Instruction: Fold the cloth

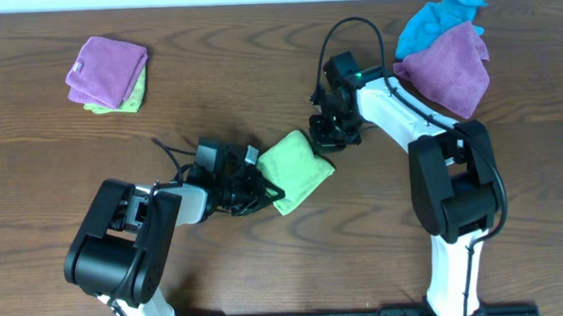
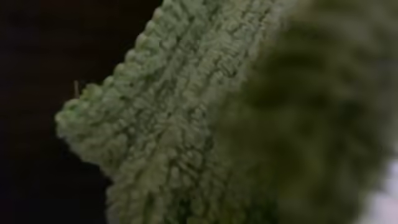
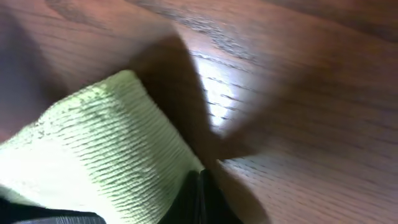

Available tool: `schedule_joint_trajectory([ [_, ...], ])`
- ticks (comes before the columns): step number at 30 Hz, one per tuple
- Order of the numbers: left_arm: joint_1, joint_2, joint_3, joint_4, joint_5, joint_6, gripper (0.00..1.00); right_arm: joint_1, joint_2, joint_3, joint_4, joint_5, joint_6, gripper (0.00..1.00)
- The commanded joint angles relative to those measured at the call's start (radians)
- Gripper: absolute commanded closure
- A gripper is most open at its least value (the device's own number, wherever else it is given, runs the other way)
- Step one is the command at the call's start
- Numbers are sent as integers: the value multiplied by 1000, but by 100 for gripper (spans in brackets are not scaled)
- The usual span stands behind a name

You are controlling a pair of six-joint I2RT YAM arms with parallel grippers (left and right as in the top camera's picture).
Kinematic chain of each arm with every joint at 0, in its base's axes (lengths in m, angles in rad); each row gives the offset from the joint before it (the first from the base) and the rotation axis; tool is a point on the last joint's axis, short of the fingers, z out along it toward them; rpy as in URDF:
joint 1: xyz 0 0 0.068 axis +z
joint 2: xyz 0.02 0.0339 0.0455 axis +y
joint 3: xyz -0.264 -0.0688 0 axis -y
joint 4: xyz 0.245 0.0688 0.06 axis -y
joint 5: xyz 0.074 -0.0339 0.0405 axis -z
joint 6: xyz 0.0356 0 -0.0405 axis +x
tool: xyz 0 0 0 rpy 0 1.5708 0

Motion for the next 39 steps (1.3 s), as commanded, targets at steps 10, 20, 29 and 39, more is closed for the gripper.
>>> schedule_joint_trajectory([
  [10,141,-131,212,92,34,-90,94,-102,-84,7,-89,-16,-99,99],
  [20,412,-216,589,-68,14,-18,94,-128,-206,7,-151,-9,-177,99],
  [29,635,-192,659,-268,-52,274,94,-126,-212,7,-158,-9,-195,99],
  [39,692,-23,793,-306,-82,434,95,-125,-212,7,-230,-10,-214,99],
])
